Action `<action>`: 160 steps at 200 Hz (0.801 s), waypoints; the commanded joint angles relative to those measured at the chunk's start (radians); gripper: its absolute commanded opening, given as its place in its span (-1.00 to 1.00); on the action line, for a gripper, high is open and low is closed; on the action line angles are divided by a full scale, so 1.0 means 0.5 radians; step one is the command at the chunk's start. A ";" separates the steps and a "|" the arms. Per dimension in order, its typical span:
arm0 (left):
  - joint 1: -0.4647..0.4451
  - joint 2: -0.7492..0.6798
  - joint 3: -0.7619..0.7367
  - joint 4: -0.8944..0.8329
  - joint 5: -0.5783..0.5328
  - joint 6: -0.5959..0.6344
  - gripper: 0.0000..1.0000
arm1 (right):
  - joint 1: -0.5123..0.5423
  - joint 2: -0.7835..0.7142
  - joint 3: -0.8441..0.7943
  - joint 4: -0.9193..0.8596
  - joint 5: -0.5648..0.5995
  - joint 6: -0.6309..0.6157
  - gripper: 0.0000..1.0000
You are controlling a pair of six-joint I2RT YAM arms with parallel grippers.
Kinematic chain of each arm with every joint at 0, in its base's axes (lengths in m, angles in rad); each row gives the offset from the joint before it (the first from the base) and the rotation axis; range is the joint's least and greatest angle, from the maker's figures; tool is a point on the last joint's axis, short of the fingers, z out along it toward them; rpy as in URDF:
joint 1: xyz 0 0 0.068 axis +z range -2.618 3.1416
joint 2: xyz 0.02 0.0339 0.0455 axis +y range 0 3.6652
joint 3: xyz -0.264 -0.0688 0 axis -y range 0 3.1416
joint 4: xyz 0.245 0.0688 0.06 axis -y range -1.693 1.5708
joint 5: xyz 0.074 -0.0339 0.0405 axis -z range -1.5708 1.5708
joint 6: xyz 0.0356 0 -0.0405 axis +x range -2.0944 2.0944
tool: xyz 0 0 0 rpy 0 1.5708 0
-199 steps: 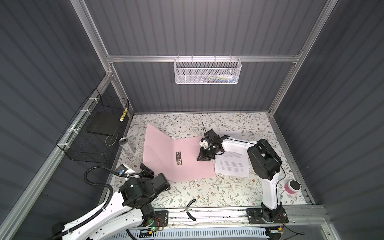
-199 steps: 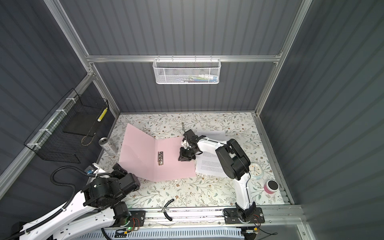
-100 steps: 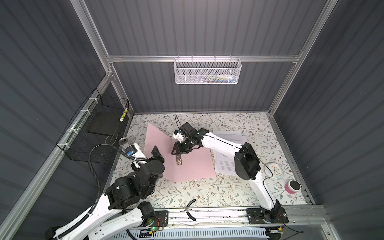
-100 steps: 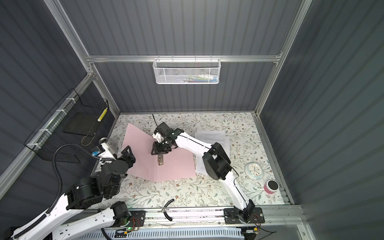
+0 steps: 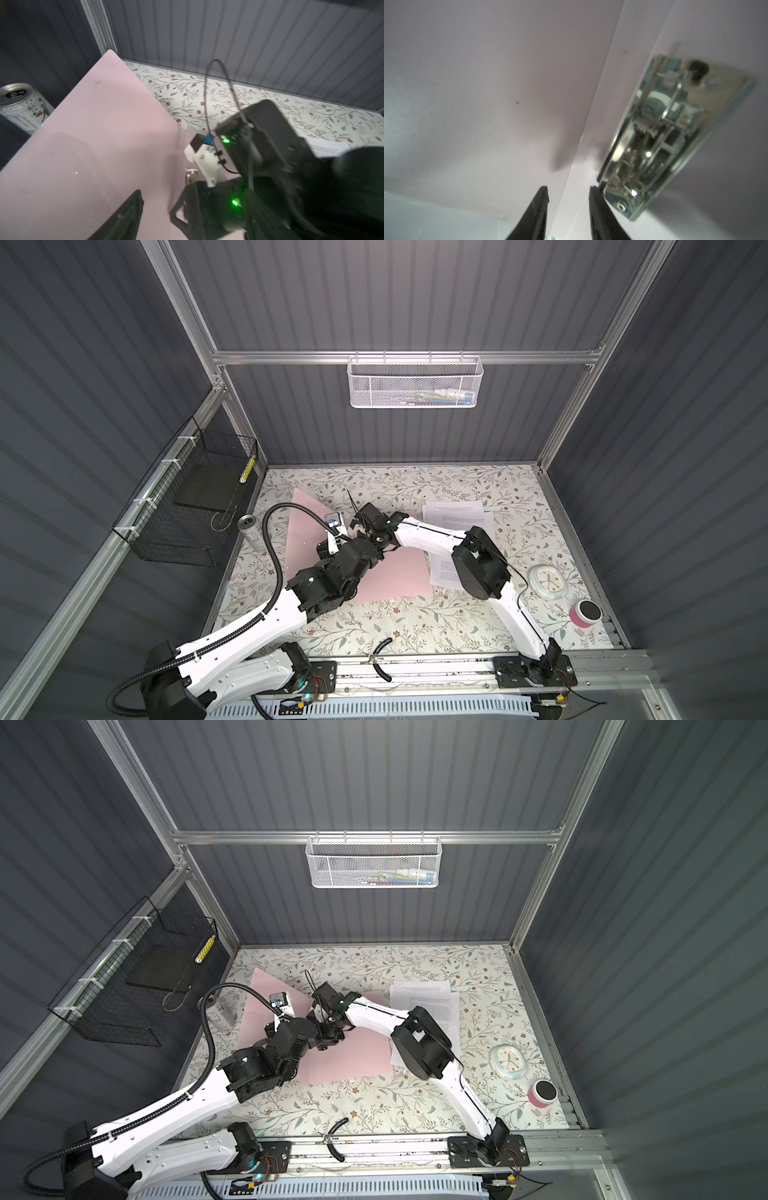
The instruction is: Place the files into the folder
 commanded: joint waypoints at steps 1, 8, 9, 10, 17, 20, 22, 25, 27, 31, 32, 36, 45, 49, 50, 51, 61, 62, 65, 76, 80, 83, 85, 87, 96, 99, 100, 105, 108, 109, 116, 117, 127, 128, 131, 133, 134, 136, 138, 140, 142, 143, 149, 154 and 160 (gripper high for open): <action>0.149 0.048 -0.089 0.157 0.251 -0.042 0.51 | -0.069 -0.240 -0.310 0.315 -0.011 0.146 -0.27; 0.189 0.071 -0.111 0.199 0.310 -0.041 0.51 | -0.085 -0.289 -0.402 0.370 -0.015 0.170 -0.27; 0.192 0.075 -0.114 0.202 0.317 -0.039 0.51 | -0.086 -0.297 -0.419 0.379 -0.016 0.173 -0.27; 0.198 0.080 -0.116 0.206 0.323 -0.041 0.51 | -0.087 -0.306 -0.437 0.389 -0.016 0.177 -0.27; 0.234 0.110 -0.128 0.225 0.364 -0.049 0.51 | -0.108 -0.374 -0.549 0.456 -0.010 0.200 -0.27; 0.247 0.126 -0.129 0.231 0.380 -0.052 0.50 | -0.113 -0.390 -0.581 0.470 -0.008 0.204 -0.28; 0.256 0.138 -0.130 0.235 0.391 -0.052 0.50 | -0.119 -0.414 -0.623 0.488 -0.004 0.209 -0.27; 0.269 0.154 -0.131 0.241 0.408 -0.049 0.50 | -0.125 -0.439 -0.663 0.508 -0.001 0.215 -0.27; 0.278 0.165 -0.131 0.248 0.420 -0.050 0.50 | -0.129 -0.455 -0.688 0.523 0.001 0.217 -0.27; 0.292 0.191 -0.134 0.261 0.441 -0.046 0.50 | -0.138 -0.489 -0.737 0.553 0.004 0.223 -0.28; 0.297 0.197 -0.133 0.262 0.446 -0.045 0.50 | -0.140 -0.497 -0.748 0.560 0.005 0.225 -0.27; 0.311 0.221 -0.131 0.268 0.466 -0.041 0.49 | -0.146 -0.519 -0.779 0.577 0.010 0.228 -0.28; 0.342 0.274 -0.136 0.297 0.502 -0.039 0.49 | -0.165 -0.577 -0.853 0.605 0.018 0.231 -0.28; 0.355 0.296 -0.142 0.315 0.519 -0.035 0.49 | -0.171 -0.595 -0.876 0.612 0.018 0.231 -0.27; 0.359 0.303 -0.143 0.320 0.524 -0.035 0.49 | -0.171 -0.595 -0.876 0.612 0.018 0.231 -0.27; 0.363 0.308 -0.143 0.324 0.528 -0.035 0.49 | -0.174 -0.602 -0.888 0.617 0.015 0.232 -0.27; 0.405 0.360 -0.156 0.364 0.572 -0.029 0.49 | -0.192 -0.635 -0.931 0.627 0.018 0.238 -0.27; 0.411 0.364 -0.158 0.369 0.578 -0.029 0.49 | -0.194 -0.637 -0.935 0.628 0.016 0.238 -0.27; 0.427 0.378 -0.165 0.388 0.596 -0.026 0.49 | -0.197 -0.641 -0.944 0.630 0.015 0.239 -0.27; 0.483 0.435 -0.179 0.438 0.657 -0.019 0.48 | -0.217 -0.662 -0.984 0.638 0.015 0.242 -0.27; 0.501 0.459 -0.183 0.453 0.674 -0.019 0.48 | -0.224 -0.668 -1.000 0.640 0.012 0.239 -0.28; 0.514 0.476 -0.184 0.465 0.685 -0.017 0.48 | -0.229 -0.672 -1.011 0.646 0.009 0.239 -0.27; 0.523 0.488 -0.186 0.470 0.691 -0.015 0.47 | -0.230 -0.674 -1.017 0.646 0.009 0.239 -0.28; 0.532 0.500 -0.186 0.476 0.698 -0.014 0.47 | -0.236 -0.678 -1.026 0.647 0.006 0.239 -0.27; 0.563 0.555 -0.190 0.513 0.725 -0.010 0.47 | -0.252 -0.699 -1.070 0.666 -0.002 0.239 -0.28; 0.575 0.573 -0.191 0.525 0.733 -0.008 0.47 | -0.257 -0.707 -1.089 0.671 -0.002 0.240 -0.27; 0.578 0.580 -0.192 0.528 0.738 -0.007 0.46 | -0.260 -0.710 -1.093 0.674 -0.001 0.241 -0.27; 0.599 0.610 -0.193 0.549 0.760 -0.003 0.46 | -0.269 -0.726 -1.120 0.686 0.001 0.242 -0.28; 0.611 0.627 -0.193 0.563 0.770 0.001 0.46 | -0.274 -0.733 -1.136 0.690 0.001 0.242 -0.28; 0.615 0.634 -0.193 0.568 0.774 0.001 0.46 | -0.278 -0.735 -1.139 0.692 0.002 0.242 -0.27; 0.639 0.682 -0.194 0.595 0.790 0.010 0.45 | -0.293 -0.755 -1.174 0.698 -0.001 0.239 -0.27; 0.641 0.689 -0.193 0.600 0.793 0.011 0.45 | -0.295 -0.757 -1.176 0.698 -0.001 0.239 -0.27; 0.675 0.759 -0.189 0.637 0.830 0.020 0.44 | -0.313 -0.776 -1.212 0.703 -0.003 0.231 -0.27; 0.677 0.766 -0.188 0.641 0.834 0.020 0.44 | -0.315 -0.778 -1.215 0.704 -0.004 0.230 -0.27; 0.687 0.786 -0.186 0.653 0.847 0.022 0.44 | -0.324 -0.785 -1.229 0.701 -0.004 0.225 -0.27; 0.691 0.799 -0.186 0.660 0.854 0.021 0.43 | -0.326 -0.788 -1.238 0.699 -0.004 0.222 -0.27; 0.693 0.804 -0.186 0.661 0.859 0.021 0.43 | -0.326 -0.788 -1.238 0.699 -0.004 0.222 -0.27; 0.699 0.818 -0.182 0.671 0.864 0.021 0.43 | -0.332 -0.794 -1.246 0.698 -0.004 0.221 -0.26; 0.702 0.832 -0.179 0.678 0.869 0.025 0.43 | -0.336 -0.799 -1.255 0.696 -0.004 0.219 -0.26; 0.708 0.840 -0.178 0.687 0.876 0.024 0.43 | -0.340 -0.801 -1.261 0.697 -0.004 0.218 -0.26; 0.711 0.857 -0.178 0.696 0.882 0.025 0.43 | -0.343 -0.803 -1.268 0.696 -0.004 0.216 -0.26; 0.714 0.864 -0.176 0.699 0.885 0.024 0.43 | -0.346 -0.809 -1.272 0.698 -0.004 0.215 -0.25; 0.726 0.905 -0.170 0.719 0.897 0.027 0.43 | -0.354 -0.817 -1.302 0.696 -0.004 0.208 -0.24; 0.731 0.935 -0.165 0.737 0.907 0.029 0.43 | -0.363 -0.825 -1.320 0.696 -0.005 0.203 -0.22; 0.738 0.975 -0.151 0.755 0.914 0.039 0.42 | -0.369 -0.834 -1.346 0.700 -0.009 0.199 -0.21</action>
